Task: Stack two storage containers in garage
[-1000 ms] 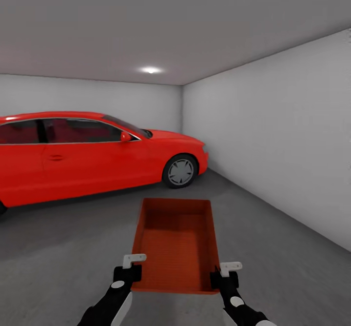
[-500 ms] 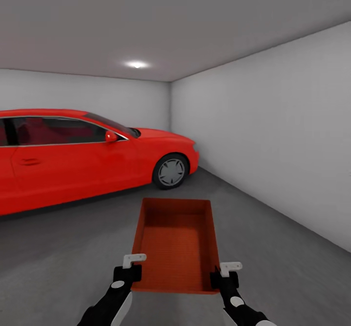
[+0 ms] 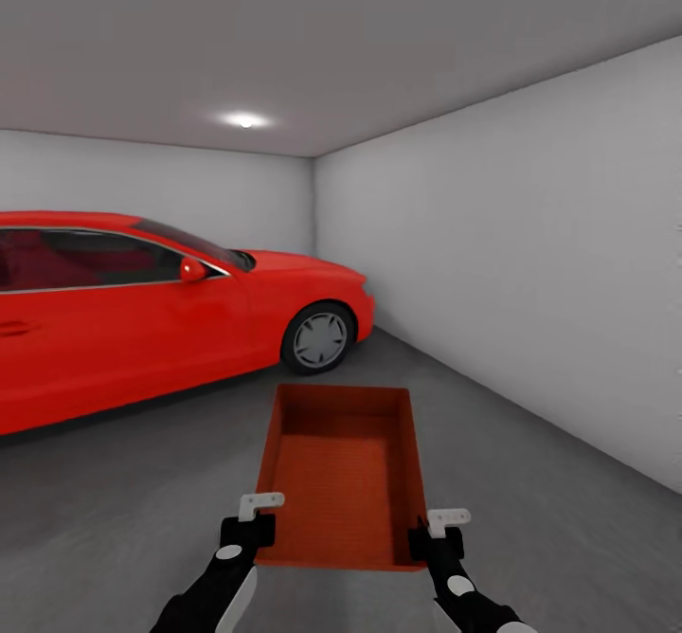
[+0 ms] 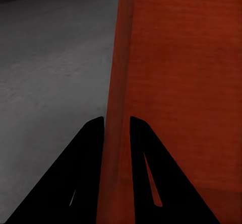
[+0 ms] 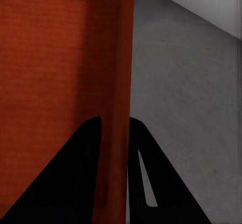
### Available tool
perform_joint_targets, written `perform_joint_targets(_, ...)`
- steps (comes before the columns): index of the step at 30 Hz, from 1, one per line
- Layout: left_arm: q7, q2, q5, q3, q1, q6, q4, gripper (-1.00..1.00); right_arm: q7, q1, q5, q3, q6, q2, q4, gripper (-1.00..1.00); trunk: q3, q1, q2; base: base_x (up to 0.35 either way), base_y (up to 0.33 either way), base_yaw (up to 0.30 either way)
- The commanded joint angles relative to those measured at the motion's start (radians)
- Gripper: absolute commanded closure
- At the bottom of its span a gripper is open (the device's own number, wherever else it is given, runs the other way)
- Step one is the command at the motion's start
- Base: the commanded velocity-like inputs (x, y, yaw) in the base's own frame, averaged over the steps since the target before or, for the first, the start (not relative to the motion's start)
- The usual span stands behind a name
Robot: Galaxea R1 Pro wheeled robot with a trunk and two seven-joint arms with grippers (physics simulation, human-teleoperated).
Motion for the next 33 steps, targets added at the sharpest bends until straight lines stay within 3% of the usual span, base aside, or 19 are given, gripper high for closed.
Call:
perform_joint_targets(1, 0.014, 0.002, 0.019, -0.009, 0.0, 0.005, 0.0, 1.0, -0.008, -0.002, 0.014, -0.018, -0.071, 0.0, -0.002, 1.0, -0.002, 0.001, -0.001, 0.321, 0.125, -0.256)
perform_joint_targets(33, 0.014, 0.002, 0.019, -0.009, 0.0, 0.005, -0.001, 1.0, -0.008, -0.002, 0.013, -0.018, -0.071, 0.0, -0.002, 1.0, -0.018, 0.001, -0.001, 0.321, 0.127, -0.267)
